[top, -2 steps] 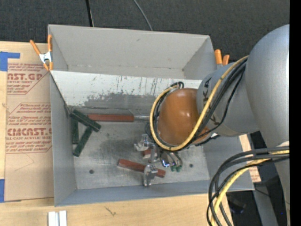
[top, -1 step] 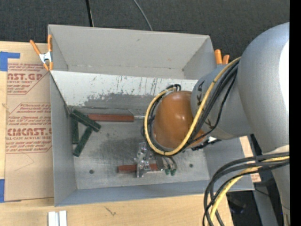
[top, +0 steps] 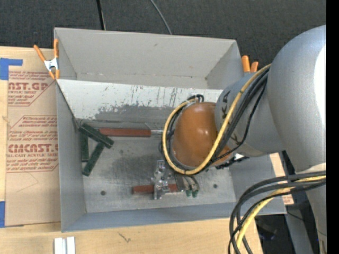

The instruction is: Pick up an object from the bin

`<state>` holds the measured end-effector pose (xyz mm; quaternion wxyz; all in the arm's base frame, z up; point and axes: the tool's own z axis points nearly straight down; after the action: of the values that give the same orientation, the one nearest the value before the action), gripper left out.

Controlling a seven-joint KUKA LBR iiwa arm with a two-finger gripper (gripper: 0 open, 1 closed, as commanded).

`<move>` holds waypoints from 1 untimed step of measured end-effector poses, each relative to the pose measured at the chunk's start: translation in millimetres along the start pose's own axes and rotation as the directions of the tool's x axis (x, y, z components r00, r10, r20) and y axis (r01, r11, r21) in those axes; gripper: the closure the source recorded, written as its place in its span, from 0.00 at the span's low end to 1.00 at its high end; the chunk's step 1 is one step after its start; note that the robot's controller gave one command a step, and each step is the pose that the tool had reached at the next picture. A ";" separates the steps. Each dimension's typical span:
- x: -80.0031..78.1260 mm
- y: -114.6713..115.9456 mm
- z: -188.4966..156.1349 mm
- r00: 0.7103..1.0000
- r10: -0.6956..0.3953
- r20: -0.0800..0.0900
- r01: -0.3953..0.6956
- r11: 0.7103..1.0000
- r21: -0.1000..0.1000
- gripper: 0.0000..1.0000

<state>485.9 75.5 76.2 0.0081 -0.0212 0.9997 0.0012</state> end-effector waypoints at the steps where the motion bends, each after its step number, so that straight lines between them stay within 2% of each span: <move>1: 0.0 0.0 -1.4 1.000 0.000 -0.002 0.000 1.000 0.000 1.00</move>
Offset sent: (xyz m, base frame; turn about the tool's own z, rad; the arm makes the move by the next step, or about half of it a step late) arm 0.0001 0.0000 0.0771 0.0000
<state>485.9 75.5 77.5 0.0071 -0.0212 0.9998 0.0011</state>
